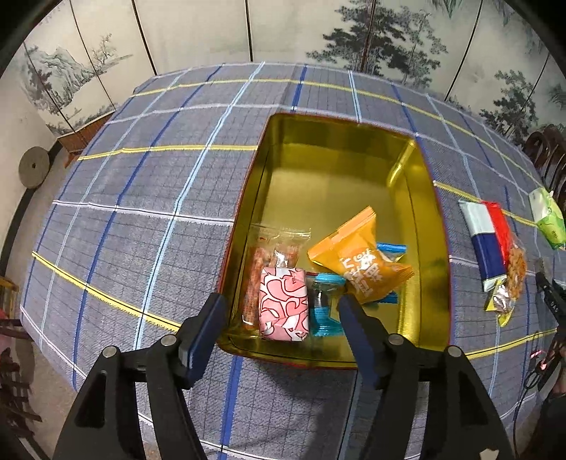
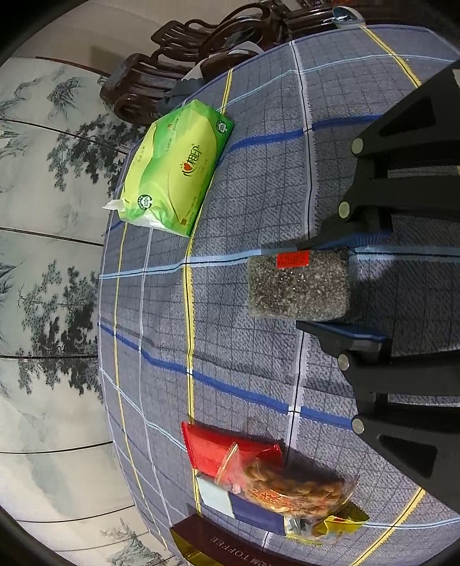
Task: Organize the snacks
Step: 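Carry the pink packet into the tin and release it with the left gripper, then carry the grey block into the tin and release it with the right gripper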
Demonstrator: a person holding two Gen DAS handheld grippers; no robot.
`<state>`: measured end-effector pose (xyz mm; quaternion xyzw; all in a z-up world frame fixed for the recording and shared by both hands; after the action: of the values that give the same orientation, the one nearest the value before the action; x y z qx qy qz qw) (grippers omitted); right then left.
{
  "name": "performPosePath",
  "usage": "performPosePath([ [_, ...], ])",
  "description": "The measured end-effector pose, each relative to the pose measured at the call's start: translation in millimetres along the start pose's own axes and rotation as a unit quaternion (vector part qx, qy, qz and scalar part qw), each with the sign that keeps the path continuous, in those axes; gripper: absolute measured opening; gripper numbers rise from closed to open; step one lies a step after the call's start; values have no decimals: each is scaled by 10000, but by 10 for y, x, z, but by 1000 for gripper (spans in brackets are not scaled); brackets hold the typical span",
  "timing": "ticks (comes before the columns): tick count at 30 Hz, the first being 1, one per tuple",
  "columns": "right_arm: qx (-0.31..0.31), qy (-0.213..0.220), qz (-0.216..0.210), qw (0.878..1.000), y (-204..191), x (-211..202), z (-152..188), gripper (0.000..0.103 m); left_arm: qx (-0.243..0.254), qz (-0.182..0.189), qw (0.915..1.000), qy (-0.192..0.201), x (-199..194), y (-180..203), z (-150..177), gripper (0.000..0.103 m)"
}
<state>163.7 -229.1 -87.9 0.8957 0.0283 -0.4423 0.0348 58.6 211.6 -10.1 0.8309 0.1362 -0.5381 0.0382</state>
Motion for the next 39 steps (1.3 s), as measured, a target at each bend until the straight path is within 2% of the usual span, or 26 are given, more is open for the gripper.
performPosePath([
  [4,-12,29,72,10000,-63,-41,6,35,-82,83,9998,158,-85,-1,19,73],
  [10,46,132,34,9999,-165,-151,-43,35,-73,-21,9994,344,-168,13,67,75],
  [16,-58,294,-222,9993,-422,-321,-134,35,-98,14,9989,460,-222,14,127,78],
  [25,-498,523,-854,9937,-1113,-572,-294,35,-330,79,9979,547,-316,-134,190,79],
  [39,-1245,491,-1963,9714,-2465,-762,-333,35,-812,-269,9947,564,-387,-637,343,80],
])
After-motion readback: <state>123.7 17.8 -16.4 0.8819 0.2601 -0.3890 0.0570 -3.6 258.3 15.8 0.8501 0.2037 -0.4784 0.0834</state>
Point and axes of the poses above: each gripper's, at about its wrist camera, not at the fingertips, and x roughly the way its jaws point, y to its right, z to its underside, the point moved 3 cm from there along x, roughly the way its jaws point, and after that the axes turned 5 degrees about -z, right-handed, at the moved point
